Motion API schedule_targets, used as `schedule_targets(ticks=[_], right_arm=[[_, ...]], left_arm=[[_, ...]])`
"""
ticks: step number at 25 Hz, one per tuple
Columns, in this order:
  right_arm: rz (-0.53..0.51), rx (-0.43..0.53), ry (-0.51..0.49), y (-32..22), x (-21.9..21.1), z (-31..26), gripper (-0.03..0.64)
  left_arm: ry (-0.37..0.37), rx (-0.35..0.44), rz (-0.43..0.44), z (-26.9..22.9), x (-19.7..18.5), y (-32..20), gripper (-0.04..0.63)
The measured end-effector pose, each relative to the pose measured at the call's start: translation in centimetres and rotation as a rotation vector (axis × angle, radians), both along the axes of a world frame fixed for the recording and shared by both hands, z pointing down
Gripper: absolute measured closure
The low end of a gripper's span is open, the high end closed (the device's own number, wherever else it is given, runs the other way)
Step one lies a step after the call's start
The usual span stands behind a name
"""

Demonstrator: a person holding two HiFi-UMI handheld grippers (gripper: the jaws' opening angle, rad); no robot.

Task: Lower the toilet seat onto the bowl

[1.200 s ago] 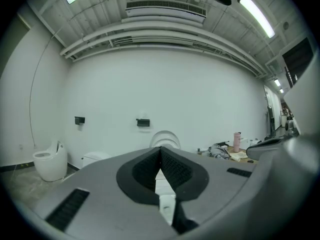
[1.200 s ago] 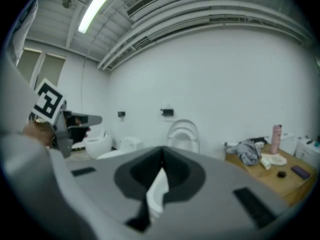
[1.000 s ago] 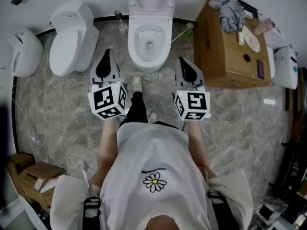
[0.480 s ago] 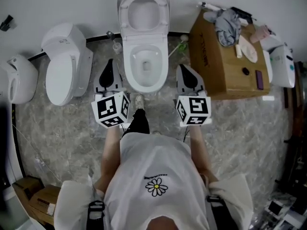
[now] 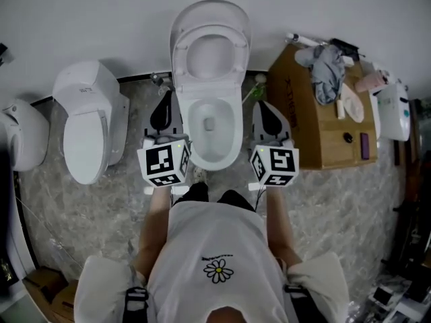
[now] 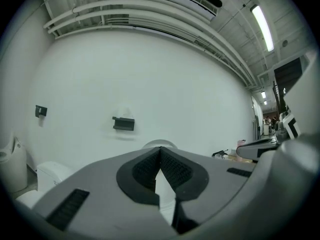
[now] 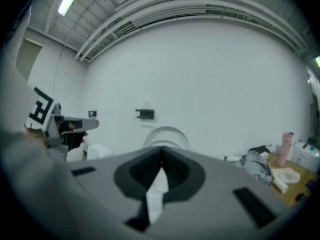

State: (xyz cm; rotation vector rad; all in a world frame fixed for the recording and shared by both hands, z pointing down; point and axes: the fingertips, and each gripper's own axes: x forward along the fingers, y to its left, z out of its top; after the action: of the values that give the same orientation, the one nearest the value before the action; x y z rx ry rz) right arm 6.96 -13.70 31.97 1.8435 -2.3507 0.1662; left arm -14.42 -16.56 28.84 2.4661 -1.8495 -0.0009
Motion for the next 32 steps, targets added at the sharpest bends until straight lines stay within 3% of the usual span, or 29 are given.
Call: schedule_targets(ticks=[9,17,23,25,28,30,32], right_arm=[[-0.017,0.008,0.030,-6.9,-1.1,0.0,0.588],[-0.066,-0.024,-0.005,-9.7,-0.9,1.5,0.588],[-0.109,-0.046,0.060,-13.0,-0.4,2.7,0.586],[-0.127,-0.061,0.057,-14.9,-0.4,2.9,0.581],[-0.156,-0.077,0.074,-18.4,-0.3,3.3,0.486],[-0.150,-0.085,0.097,-21.0,0.0,3.7,0.476],[-0.136,-0.097,0.114,-23.5,0.4,4.4,0.476]], left_arm=[[-0.012,-0.047,0.006,1.7,0.2,-5.5,0.568],[-0.020,-0.091,-0.062,2.8,0.3,-7.5,0.568],[-0.031,-0.097,-0.059,3.0,1.4,-11.0,0.566],[-0.037,-0.101,-0.039,3.0,2.0,-12.9,0.544],[-0.058,-0.120,-0.010,3.7,2.9,-16.2,0.463],[-0.079,-0.141,-0.002,4.8,3.3,-18.7,0.420],[-0.100,-0.166,-0.003,6.2,3.6,-21.0,0.419]])
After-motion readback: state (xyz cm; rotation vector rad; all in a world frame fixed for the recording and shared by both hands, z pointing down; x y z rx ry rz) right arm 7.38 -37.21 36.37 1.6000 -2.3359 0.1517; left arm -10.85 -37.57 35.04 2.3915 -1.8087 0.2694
